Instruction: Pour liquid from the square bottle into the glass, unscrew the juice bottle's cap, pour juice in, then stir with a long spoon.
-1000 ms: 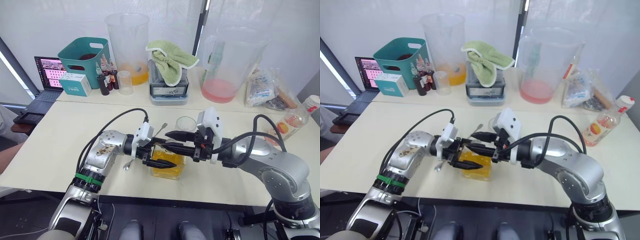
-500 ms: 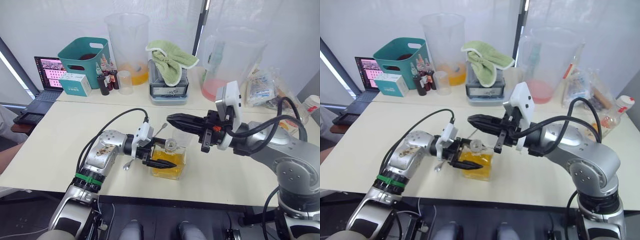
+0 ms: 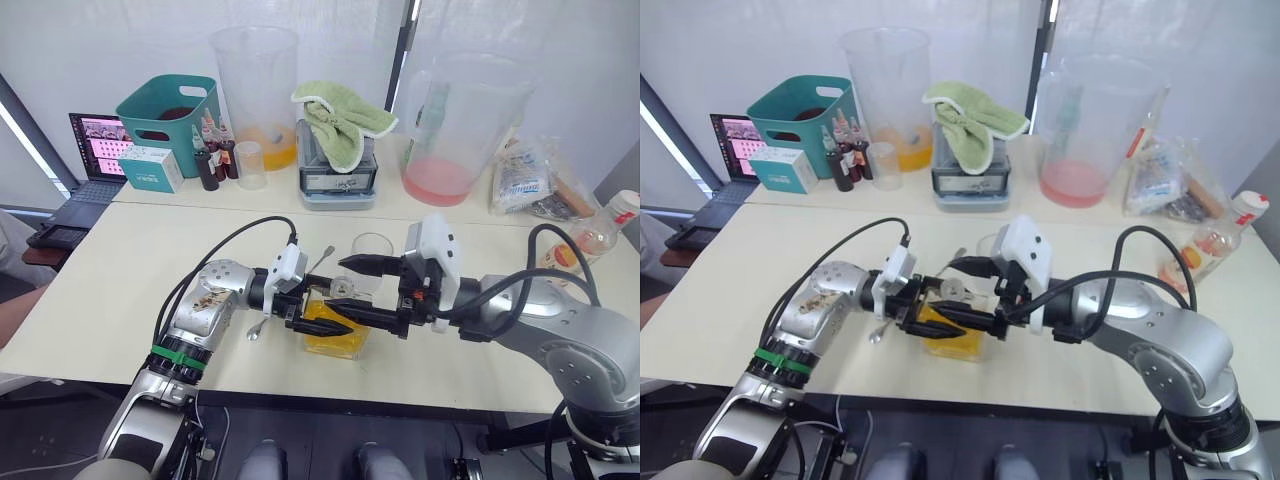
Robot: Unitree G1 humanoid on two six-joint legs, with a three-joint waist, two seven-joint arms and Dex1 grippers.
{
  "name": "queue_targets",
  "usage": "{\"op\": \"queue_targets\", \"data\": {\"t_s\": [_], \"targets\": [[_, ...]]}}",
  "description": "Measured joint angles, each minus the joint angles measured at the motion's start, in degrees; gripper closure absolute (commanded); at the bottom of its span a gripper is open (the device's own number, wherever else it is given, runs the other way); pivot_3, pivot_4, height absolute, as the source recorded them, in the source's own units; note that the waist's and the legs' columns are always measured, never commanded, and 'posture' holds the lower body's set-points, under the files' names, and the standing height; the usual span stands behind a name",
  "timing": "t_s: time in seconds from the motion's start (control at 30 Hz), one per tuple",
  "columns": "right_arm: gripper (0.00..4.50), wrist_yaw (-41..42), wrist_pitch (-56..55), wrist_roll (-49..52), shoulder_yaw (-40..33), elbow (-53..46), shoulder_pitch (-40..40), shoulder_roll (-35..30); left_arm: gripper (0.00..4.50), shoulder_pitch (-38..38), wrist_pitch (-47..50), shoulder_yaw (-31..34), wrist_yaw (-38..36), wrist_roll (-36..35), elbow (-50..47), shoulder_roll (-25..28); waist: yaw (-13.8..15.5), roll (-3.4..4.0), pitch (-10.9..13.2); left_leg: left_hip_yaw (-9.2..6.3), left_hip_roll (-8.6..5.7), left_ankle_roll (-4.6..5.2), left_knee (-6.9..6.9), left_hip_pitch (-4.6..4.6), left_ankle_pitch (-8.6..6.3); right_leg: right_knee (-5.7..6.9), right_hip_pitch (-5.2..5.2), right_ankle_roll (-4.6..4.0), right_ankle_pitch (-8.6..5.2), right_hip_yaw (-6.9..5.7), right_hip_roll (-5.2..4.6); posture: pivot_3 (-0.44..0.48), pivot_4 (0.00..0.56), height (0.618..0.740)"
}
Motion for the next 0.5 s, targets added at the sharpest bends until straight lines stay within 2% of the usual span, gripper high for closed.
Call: {"op": "queue_targets", "data": {"t_s": [0.17, 0.4, 0.5], "targets": [[1.31, 0.5, -0.5, -2.8, 1.6, 1.5, 0.0, 1.6, 1.64, 0.0, 0.0, 0.0, 0.0, 0.0, 0.0, 0.0, 0.0, 0.0, 0.0, 0.0, 0.0, 0.0, 0.0, 0.0, 0.0, 0.0, 0.0, 0.0, 0.0, 0.0, 0.0, 0.0, 0.15, 0.74], [3.44, 1.4, -0.7, -3.9, 1.4, 3.2, 0.0, 3.6, 1.64, 0.0, -0.1, 0.0, -0.1, 0.0, 0.1, 0.0, 0.0, 0.0, 0.0, 0.0, 0.0, 0.0, 0.0, 0.0, 0.0, 0.0, 0.0, 0.0, 0.0, 0.0, 0.0, 0.0, 0.15, 0.74], [3.44, 1.5, -0.7, -3.9, 1.2, 3.2, 0.0, 4.1, 1.64, 0.0, -0.2, 0.0, -0.1, 0.0, 0.1, 0.0, 0.0, 0.0, 0.0, 0.0, 0.0, 0.0, 0.0, 0.0, 0.0, 0.01, 0.0, 0.0, 0.0, 0.0, 0.0, 0.0, 0.15, 0.74]]}}
